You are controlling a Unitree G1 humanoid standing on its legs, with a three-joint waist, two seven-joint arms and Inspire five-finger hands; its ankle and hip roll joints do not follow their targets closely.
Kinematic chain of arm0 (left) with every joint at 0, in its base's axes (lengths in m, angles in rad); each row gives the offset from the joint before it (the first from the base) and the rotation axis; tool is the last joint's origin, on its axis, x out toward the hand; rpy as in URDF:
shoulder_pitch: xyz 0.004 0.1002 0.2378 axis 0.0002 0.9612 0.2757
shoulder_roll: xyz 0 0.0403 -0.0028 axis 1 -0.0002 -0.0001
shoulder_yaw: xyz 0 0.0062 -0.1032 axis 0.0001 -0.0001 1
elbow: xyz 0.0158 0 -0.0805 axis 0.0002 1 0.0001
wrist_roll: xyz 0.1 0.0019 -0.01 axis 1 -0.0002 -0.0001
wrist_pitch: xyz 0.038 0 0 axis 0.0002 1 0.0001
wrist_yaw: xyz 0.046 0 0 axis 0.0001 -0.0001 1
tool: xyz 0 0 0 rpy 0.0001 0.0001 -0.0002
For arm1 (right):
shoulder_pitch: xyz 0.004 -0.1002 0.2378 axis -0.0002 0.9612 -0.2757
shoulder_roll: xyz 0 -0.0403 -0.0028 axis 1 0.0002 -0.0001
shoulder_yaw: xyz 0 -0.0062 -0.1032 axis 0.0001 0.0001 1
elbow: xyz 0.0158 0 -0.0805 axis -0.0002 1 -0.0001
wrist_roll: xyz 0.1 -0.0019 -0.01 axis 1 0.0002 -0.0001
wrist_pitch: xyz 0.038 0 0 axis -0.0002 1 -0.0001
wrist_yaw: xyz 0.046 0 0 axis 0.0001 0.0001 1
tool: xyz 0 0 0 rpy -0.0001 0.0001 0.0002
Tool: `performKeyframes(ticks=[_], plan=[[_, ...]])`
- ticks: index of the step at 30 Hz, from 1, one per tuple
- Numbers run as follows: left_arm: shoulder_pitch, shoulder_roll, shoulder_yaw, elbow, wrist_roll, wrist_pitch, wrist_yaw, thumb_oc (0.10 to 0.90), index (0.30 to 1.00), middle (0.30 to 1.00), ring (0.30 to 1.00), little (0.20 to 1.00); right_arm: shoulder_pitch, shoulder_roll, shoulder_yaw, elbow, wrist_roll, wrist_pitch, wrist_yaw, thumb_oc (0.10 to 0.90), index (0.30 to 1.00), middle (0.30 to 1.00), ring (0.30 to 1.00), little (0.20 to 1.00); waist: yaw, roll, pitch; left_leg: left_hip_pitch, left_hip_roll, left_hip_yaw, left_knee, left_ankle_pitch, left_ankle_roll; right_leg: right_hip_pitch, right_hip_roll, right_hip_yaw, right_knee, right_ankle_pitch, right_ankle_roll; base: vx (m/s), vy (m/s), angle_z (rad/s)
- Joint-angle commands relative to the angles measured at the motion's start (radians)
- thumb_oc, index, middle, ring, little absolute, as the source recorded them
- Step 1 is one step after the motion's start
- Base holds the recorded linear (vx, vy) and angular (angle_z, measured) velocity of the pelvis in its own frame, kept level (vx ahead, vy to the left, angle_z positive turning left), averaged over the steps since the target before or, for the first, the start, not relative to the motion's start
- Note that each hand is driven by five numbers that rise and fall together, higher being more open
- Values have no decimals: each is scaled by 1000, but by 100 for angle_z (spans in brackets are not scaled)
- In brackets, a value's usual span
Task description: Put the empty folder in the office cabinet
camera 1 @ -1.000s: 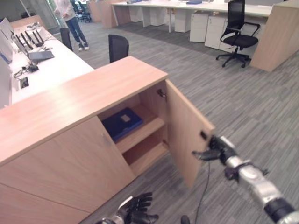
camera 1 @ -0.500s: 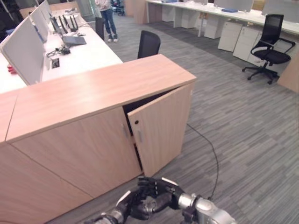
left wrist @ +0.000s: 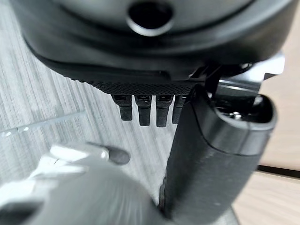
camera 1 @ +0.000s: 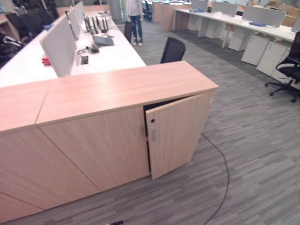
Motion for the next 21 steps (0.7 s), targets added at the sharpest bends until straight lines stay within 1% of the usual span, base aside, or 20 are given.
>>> performKeyframes(ticks=[1,2,3,4,5,9,11,13,15,16,17,18,19,21], plan=[[81,40,41,41,26,1,10,800,900,900,900,900,86,35,112,-88,-84,-26,32,800,900,900,900,900,11,-49,2,-31,-45,-1,-11,-29,-4,43,-4,-9,14,-108,64,-19,49,13],[93,41,64,63,24,0,11,800,900,900,900,900,110,34,99,-104,-62,-34,38,800,900,900,900,900,6,-51,3,-35,-45,-4,-12,-26,-4,39,-4,-10,14,-107,64,-24,13,24],[94,41,64,63,24,0,11,800,900,900,900,900,111,34,99,-105,-62,-33,38,800,900,900,900,900,6,-51,2,-36,-45,-5,-12,-26,-4,39,-4,-10,14,-107,64,-17,12,23],[119,40,114,106,4,6,13,800,900,900,900,900,142,36,28,-76,9,-37,34,800,900,900,900,900,-3,-53,3,-40,-48,-9,-12,-26,-4,36,-5,-14,11,-104,65,1,26,15],[131,34,147,141,-5,14,20,800,900,900,900,900,148,42,-16,-33,47,-35,22,800,900,900,900,900,-7,-52,-1,-43,-49,-10,-12,-29,-3,35,-6,-16,7,-103,66,0,26,4],[136,27,152,160,-1,22,25,800,900,900,900,900,147,58,-12,-18,58,-27,24,800,900,900,900,900,-6,-51,-9,-46,-50,-12,-12,-31,-2,35,-6,-17,7,-106,67,9,12,2],[128,17,128,132,-4,8,29,800,900,900,900,900,142,64,36,-70,54,-37,38,800,900,900,900,900,-6,-50,-14,-47,-50,-12,-12,-32,-2,32,-7,-15,7,-104,68,5,30,1],[121,13,114,119,-10,2,32,800,900,900,900,900,135,62,49,-94,57,-43,35,800,900,900,900,900,-9,-49,-17,-48,-49,-10,-12,-32,-2,30,-7,-12,7,-104,68,-6,6,4],[87,16,65,88,8,-9,50,800,900,900,900,900,101,46,70,-133,52,-51,20,800,900,900,900,900,-7,-51,-23,-47,-47,-8,-12,-34,-3,32,-8,-8,7,-105,69,-11,7,6],[87,16,65,88,8,-9,50,800,900,900,900,900,101,46,70,-133,52,-51,20,800,900,900,900,900,-7,-51,-23,-47,-47,-8,-12,-34,-3,32,-8,-8,7,-105,69,0,0,0],[55,21,14,50,34,-19,61,800,900,900,900,900,74,35,86,-148,41,-52,14,800,900,900,900,900,-9,-51,-30,-46,-46,-8,-12,-36,-4,34,-8,-8,7,-107,70,0,0,0],[55,21,14,50,34,-19,61,800,900,900,900,900,73,35,86,-148,41,-52,14,800,900,900,900,900,-8,-51,-29,-45,-46,-8,-12,-37,-4,35,-8,-8,7,-108,70,0,0,0],[29,29,-25,8,54,-30,66,800,900,900,900,900,53,26,95,-153,33,-52,11,800,900,900,900,900,-9,-51,-32,-43,-46,-8,-12,-38,-5,36,-8,-9,7,-108,70,2,4,-4],[5,42,-63,-53,72,-40,73,800,900,900,900,900,32,10,97,-156,21,-50,2,800,900,900,900,900,-10,-48,-38,-41,-44,-10,-12,-39,-5,40,-9,-10,7,-111,71,12,12,-9]])
